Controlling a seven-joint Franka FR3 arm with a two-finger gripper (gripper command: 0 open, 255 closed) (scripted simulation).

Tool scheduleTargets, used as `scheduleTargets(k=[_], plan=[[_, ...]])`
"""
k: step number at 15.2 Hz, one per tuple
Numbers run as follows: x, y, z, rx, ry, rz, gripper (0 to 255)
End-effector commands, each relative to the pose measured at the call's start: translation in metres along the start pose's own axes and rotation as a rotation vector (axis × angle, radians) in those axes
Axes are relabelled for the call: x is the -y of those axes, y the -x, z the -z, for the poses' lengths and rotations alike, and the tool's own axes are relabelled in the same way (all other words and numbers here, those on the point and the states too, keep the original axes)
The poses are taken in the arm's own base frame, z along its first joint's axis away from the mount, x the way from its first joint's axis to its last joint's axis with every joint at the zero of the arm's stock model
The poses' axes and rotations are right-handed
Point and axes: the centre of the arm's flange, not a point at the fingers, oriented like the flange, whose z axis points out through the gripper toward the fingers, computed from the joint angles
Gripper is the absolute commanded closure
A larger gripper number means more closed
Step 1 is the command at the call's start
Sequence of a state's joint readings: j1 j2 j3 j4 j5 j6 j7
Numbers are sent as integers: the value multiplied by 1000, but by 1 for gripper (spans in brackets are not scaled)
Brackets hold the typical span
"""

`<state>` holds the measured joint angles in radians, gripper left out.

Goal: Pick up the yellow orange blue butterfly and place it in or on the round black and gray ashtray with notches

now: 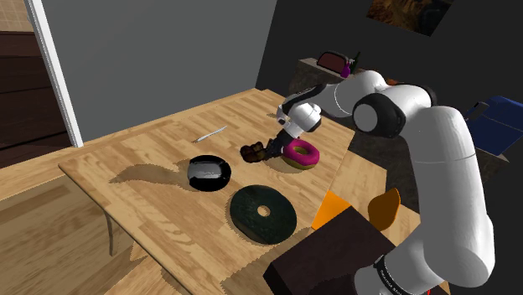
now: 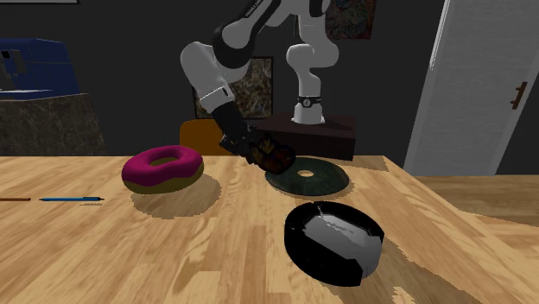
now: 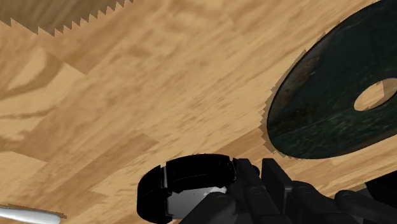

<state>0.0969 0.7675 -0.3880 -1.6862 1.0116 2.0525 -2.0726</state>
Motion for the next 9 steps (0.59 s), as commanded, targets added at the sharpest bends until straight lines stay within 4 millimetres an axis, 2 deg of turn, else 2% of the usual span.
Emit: scheduleTargets(k=[1, 3, 9], plan=[[2, -6, 9, 0, 0, 0, 255], [3, -11, 17, 0, 0, 0, 255], [-10, -72, -32, 0, 0, 0, 255]])
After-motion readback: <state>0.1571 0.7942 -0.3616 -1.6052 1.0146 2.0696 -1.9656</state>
